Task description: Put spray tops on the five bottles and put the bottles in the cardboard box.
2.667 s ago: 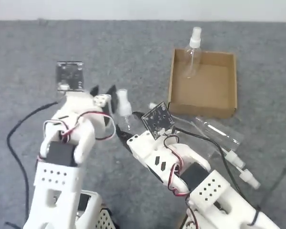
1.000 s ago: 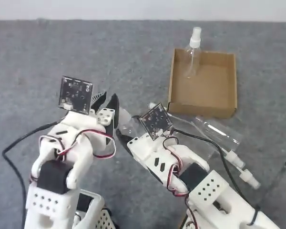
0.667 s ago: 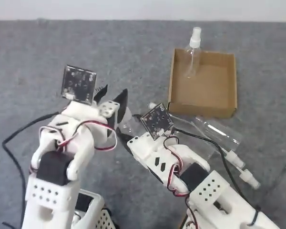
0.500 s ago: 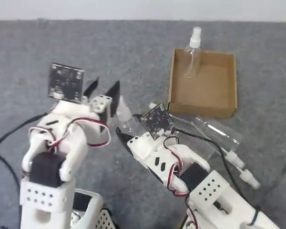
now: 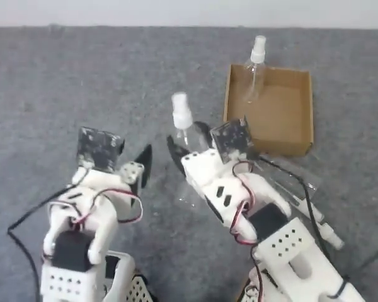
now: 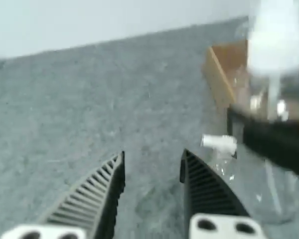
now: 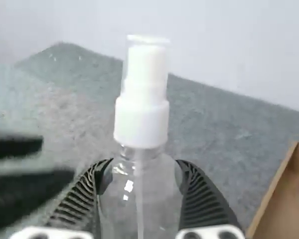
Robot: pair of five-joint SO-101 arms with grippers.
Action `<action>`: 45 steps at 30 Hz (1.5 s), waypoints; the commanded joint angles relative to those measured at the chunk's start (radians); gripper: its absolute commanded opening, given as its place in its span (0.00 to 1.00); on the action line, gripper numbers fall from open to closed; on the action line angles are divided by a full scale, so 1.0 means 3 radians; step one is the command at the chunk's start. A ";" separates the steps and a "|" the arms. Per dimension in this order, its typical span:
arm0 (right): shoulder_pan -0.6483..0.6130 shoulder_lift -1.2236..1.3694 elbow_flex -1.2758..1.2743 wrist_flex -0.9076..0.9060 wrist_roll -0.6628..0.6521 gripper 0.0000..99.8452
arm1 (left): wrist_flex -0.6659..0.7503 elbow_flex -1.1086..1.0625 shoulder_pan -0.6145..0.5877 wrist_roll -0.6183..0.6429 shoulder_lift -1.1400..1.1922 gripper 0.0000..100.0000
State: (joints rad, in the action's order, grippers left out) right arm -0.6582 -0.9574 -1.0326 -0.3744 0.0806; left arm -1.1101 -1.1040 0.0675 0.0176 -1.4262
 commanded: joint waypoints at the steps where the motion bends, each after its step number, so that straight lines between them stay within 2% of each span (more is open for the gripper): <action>1: 0.0054 0.0499 0.0598 -0.0054 0.0020 0.01 | 0.0123 -0.0335 0.0174 -0.0036 -0.0486 0.17; 7: -0.0013 0.1266 0.1279 -0.0090 0.0026 0.01 | 0.0169 -0.0770 0.0471 -0.0031 -0.1028 0.27; 11: -0.0166 0.1516 0.1759 -0.0534 0.0031 0.01 | 0.0378 -0.1015 0.0465 -0.0020 -0.1212 0.28; 18: -0.0371 0.1522 0.2087 -0.1169 0.0020 0.01 | 0.0486 -0.1158 0.0465 -0.0031 -0.1217 0.28; 31: -0.0233 0.1046 0.2076 -0.1695 0.0010 0.01 | 0.0486 -0.1179 0.0465 -0.0036 -0.1217 0.28; 35: 0.0064 0.1010 0.2097 -0.1782 -0.0153 0.01 | 0.0465 -0.1179 0.0465 -0.0036 -0.1217 0.28; 45: 0.1619 0.1455 0.3140 -0.2330 -0.0660 0.00 | 0.0358 -0.1179 0.0465 -0.0036 -0.1238 0.28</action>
State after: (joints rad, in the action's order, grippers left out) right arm -0.2915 -0.5769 -0.2332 -1.0388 -0.0713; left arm -0.9920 -1.4599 0.2071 0.0130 -1.7776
